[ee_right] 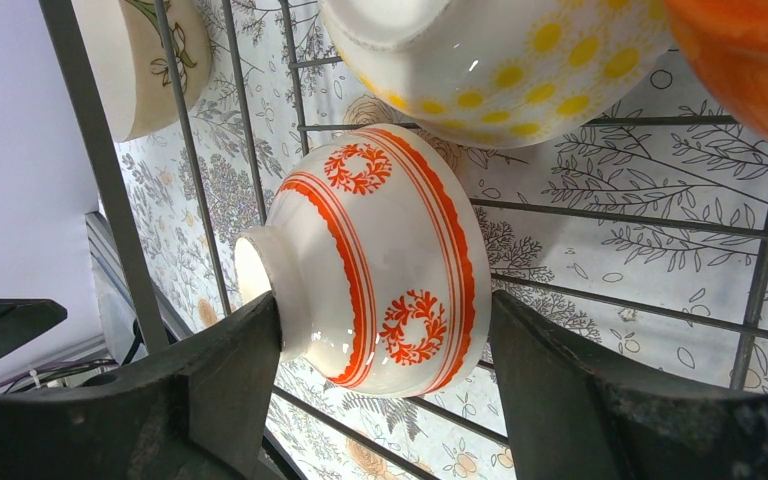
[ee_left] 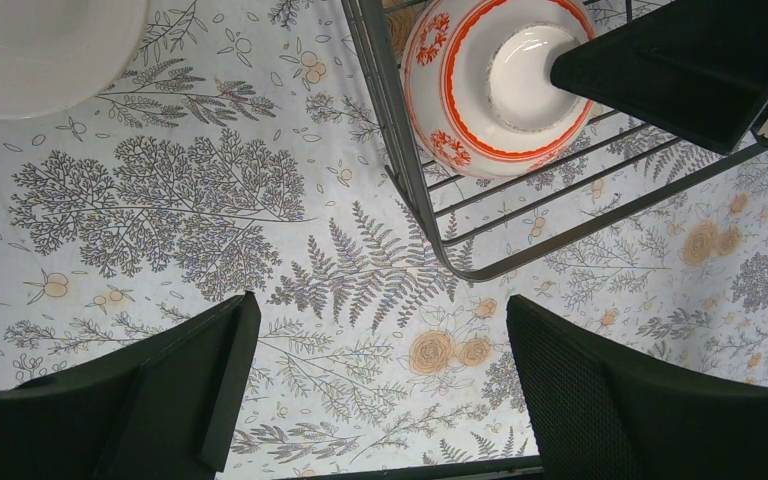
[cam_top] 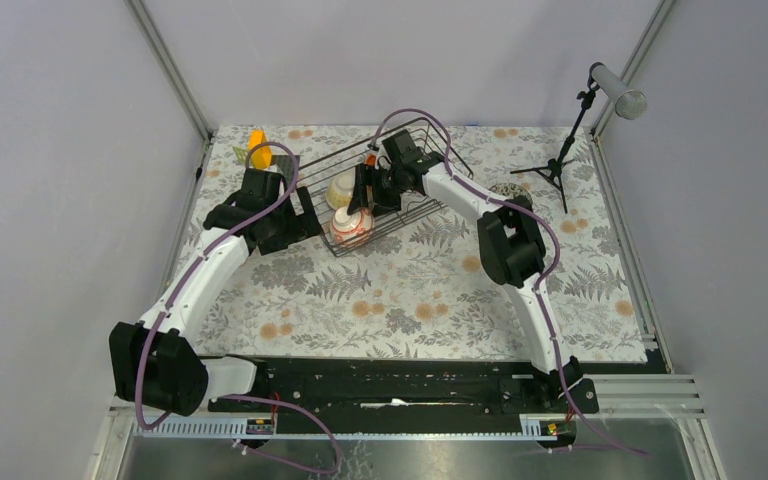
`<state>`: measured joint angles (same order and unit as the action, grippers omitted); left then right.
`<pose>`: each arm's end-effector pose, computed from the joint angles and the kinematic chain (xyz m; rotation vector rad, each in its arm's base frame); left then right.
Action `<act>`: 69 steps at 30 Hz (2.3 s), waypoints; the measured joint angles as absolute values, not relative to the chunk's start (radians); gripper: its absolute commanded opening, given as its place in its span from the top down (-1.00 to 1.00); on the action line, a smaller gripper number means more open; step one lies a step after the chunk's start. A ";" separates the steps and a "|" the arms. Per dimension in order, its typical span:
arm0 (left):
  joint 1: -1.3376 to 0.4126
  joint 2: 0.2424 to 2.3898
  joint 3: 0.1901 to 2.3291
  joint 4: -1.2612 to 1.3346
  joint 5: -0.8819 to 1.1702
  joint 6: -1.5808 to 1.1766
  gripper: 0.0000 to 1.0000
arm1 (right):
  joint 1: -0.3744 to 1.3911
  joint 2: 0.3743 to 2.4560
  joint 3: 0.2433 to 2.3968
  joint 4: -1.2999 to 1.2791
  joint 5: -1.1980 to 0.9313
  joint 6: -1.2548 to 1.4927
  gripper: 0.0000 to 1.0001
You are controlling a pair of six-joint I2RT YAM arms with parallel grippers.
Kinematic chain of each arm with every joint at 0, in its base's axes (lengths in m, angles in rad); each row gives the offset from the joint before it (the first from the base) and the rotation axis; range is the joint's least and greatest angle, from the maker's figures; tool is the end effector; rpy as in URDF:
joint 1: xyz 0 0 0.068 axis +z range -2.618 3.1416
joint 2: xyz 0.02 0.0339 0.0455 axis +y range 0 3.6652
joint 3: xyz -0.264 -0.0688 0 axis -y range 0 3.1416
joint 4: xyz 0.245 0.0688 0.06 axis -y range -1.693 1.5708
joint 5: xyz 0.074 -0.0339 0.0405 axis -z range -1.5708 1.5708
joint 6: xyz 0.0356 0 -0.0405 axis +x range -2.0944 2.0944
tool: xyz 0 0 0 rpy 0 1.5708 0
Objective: Unload the bowls from the dish rack
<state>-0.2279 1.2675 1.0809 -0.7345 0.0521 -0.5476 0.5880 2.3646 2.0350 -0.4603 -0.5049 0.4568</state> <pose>0.2522 -0.0604 0.2917 -0.3811 2.5037 -0.3836 0.4343 0.3103 0.2014 -0.4283 2.4747 1.0712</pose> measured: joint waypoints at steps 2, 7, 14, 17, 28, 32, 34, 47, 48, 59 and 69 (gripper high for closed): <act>-0.228 1.267 1.081 -0.735 0.052 -0.548 -0.97 | 0.588 2.364 2.035 -0.460 -0.505 0.457 -0.20; -0.228 1.267 1.081 -0.735 0.052 -0.547 -0.97 | 0.588 2.360 2.035 -0.463 -0.499 0.451 -0.18; -0.228 1.274 1.093 -0.734 0.045 -0.547 -0.97 | 0.591 2.333 2.052 -0.480 -0.450 0.406 -0.18; -0.228 1.274 1.095 -0.731 0.044 -0.546 -0.97 | 0.594 2.319 2.078 -0.492 -0.423 0.381 -0.18; -0.228 1.279 1.116 -0.731 0.044 -0.546 -0.98 | 0.630 2.273 2.162 -0.576 -0.203 0.258 -0.15; -0.228 1.279 1.120 -0.731 0.038 -0.545 -0.97 | 0.633 2.261 2.162 -0.613 -0.123 0.229 -0.15; -0.228 1.279 1.120 -0.731 0.037 -0.545 -0.97 | 0.633 2.254 2.162 -0.620 -0.090 0.216 -0.11; -0.228 1.280 1.121 -0.731 0.037 -0.547 -0.97 | 0.666 2.235 2.162 -0.656 0.148 0.120 -0.13; -0.228 1.280 1.123 -0.731 0.037 -0.548 -0.97 | 0.671 2.235 2.162 -0.656 0.164 0.115 -0.13; -0.228 1.299 1.150 -0.728 0.038 -0.551 -0.97 | 0.772 2.238 2.150 -0.661 0.381 0.043 -0.29; -0.228 1.299 1.150 -0.728 0.051 -0.551 -0.97 | 0.811 2.270 2.105 -0.663 0.524 0.014 -0.90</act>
